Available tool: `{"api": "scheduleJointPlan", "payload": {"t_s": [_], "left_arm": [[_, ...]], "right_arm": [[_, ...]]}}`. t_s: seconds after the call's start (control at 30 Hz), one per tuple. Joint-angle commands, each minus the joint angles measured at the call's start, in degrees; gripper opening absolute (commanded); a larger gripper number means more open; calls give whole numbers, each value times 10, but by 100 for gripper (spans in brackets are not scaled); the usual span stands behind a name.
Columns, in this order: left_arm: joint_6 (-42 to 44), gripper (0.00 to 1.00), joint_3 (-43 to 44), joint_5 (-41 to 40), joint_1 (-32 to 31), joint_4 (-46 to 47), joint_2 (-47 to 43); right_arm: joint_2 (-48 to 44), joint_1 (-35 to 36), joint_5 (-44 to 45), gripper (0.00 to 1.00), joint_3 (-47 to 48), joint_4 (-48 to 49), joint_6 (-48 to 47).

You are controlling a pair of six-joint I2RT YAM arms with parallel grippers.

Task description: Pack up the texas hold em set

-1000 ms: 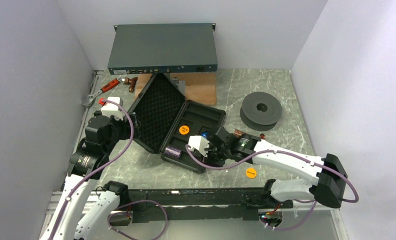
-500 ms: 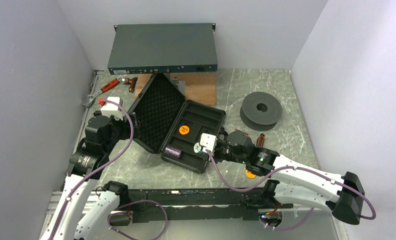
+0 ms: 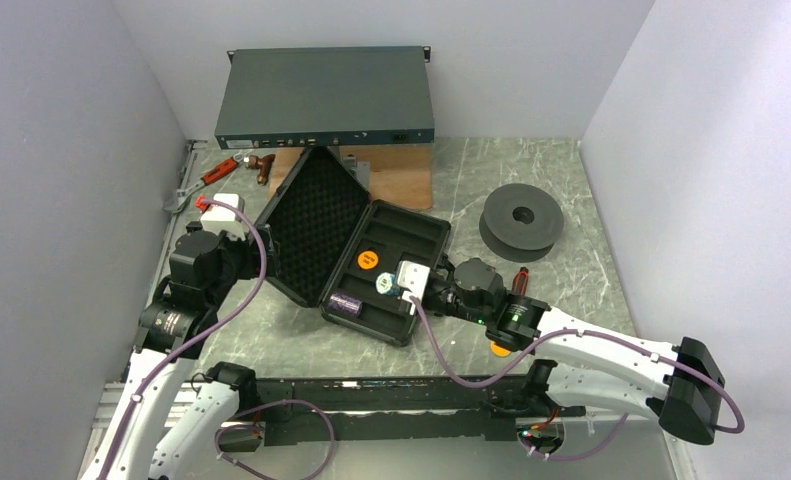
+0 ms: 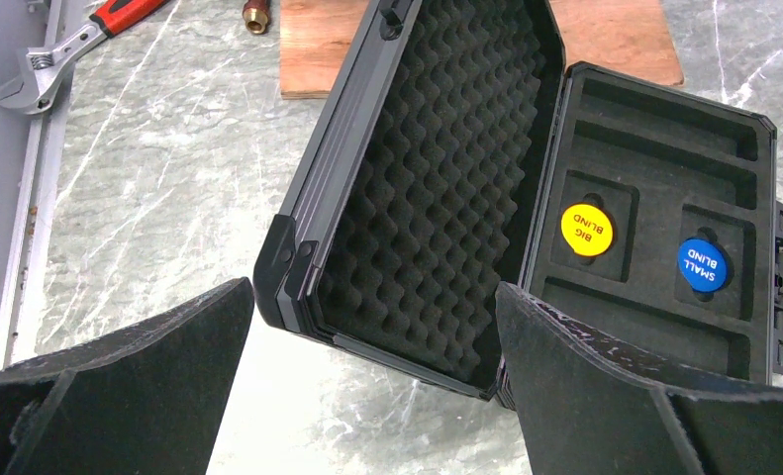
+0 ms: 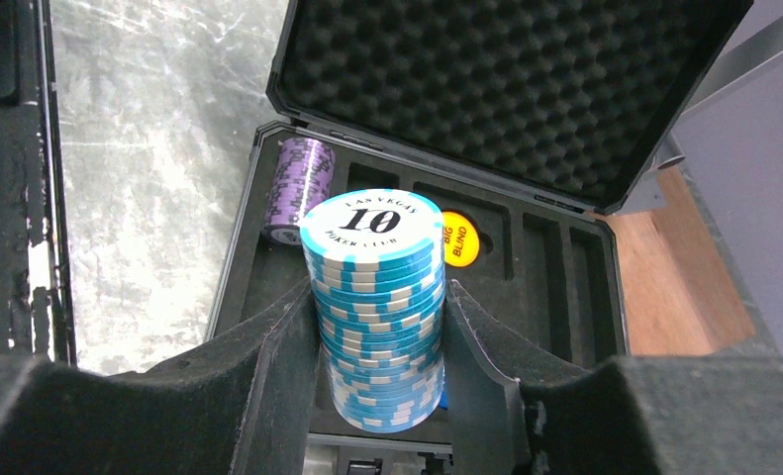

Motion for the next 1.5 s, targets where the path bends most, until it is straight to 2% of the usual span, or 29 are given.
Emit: {"api": "scheduleJointPlan", "payload": {"t_s": [0.0, 0.2, 0.4, 0.47, 0.63, 0.8, 1.27, 1.47], "left_arm": [[4, 99, 3, -3, 3, 14, -5], [5, 99, 4, -1, 0, 14, -3], [4, 99, 4, -4, 0, 12, -5], [4, 99, 4, -3, 0, 13, -4], [5, 99, 3, -2, 0, 14, -6], [4, 99, 2, -1, 0, 15, -6], [4, 99, 4, -4, -2, 12, -9], [3, 99, 5, -9, -5, 9, -11]], "right_arm": [[-5, 4, 19, 0, 11, 91, 25], [-17, 3, 55, 0, 42, 38, 99], [9, -7, 66, 0, 149, -136, 160], [26, -21, 46, 0, 178, -180, 179], [106, -99, -80, 0, 259, -297, 209], [168, -108, -114, 0, 321, -383, 195], [228, -106, -106, 0, 315, -369, 248], [266, -81, -96, 0, 328, -360, 249]]}}
